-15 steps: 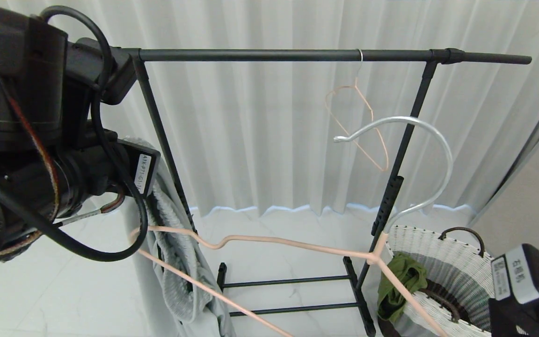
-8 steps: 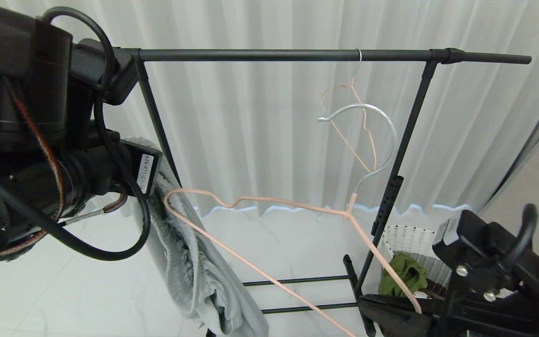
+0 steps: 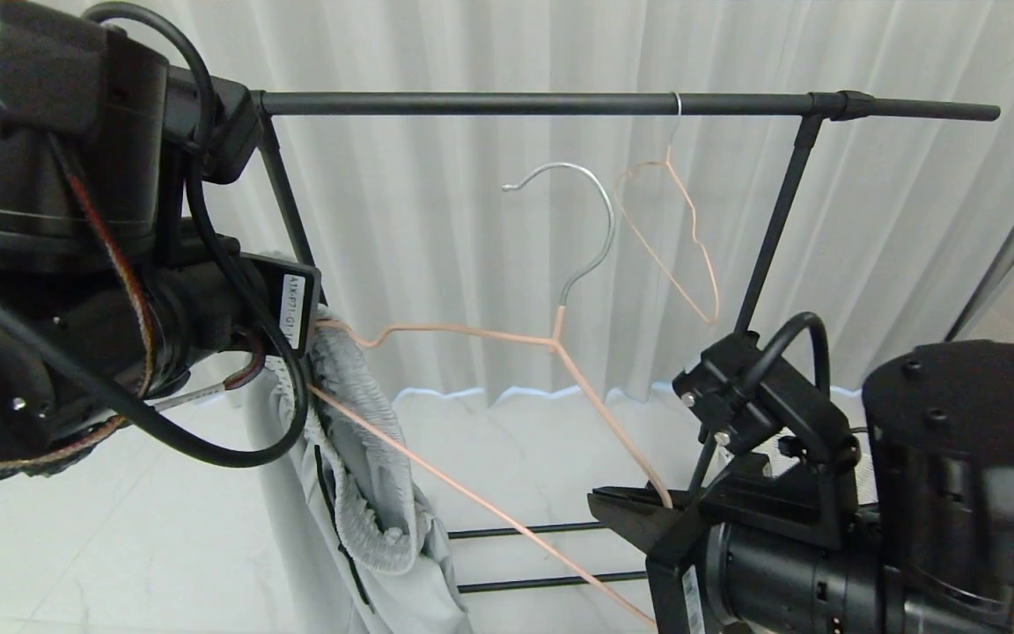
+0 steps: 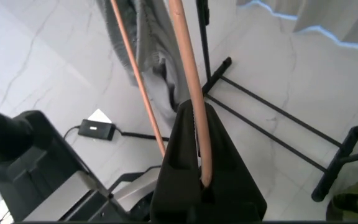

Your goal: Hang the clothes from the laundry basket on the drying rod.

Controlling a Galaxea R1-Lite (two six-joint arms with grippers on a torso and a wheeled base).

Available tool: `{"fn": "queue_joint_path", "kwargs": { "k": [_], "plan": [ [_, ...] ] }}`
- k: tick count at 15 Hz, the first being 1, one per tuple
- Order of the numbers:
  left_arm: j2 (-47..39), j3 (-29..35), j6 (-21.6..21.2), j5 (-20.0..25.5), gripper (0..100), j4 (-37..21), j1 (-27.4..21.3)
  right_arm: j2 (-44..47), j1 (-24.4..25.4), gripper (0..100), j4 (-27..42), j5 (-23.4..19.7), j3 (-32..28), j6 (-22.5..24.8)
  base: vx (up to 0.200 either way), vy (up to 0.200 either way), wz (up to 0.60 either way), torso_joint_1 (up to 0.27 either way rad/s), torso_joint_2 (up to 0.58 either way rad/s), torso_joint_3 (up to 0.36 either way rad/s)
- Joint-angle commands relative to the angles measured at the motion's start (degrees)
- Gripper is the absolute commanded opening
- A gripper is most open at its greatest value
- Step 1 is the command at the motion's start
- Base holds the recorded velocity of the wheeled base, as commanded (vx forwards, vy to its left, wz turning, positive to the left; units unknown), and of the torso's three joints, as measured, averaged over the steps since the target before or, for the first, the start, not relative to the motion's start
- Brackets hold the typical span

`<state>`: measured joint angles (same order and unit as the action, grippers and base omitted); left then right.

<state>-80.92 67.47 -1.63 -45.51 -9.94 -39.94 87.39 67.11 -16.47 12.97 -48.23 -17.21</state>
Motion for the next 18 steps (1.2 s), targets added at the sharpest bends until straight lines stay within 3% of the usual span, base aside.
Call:
{"fn": "queue_joint_path", "kwargs": {
  "k": [1, 12, 18],
  "plan": [
    [-0.11, 0.38, 0.67, -0.02, 0, 0.0, -0.14, 4.01, -0.22, 0, -1.11, 0.65, -1.61, -0.01, 0.0, 0.0, 0.0, 0.0, 0.0, 0.0],
    [-0.47, 5.12, 6.29, -0.02, 0, 0.0, -10.42, 14.12, 1.09, 0, -4.36, 3.46, -10.31, -1.16, 0.0, 0.0, 0.0, 0.0, 0.0, 0.0],
    [-1.43, 7.14, 8.23, -0.02, 0, 0.0, -17.1, 15.35, 2.5, 0, -7.52, 5.57, -11.19, -1.07, 0.0, 0.0, 0.0, 0.0, 0.0, 0.0]
  ]
}}
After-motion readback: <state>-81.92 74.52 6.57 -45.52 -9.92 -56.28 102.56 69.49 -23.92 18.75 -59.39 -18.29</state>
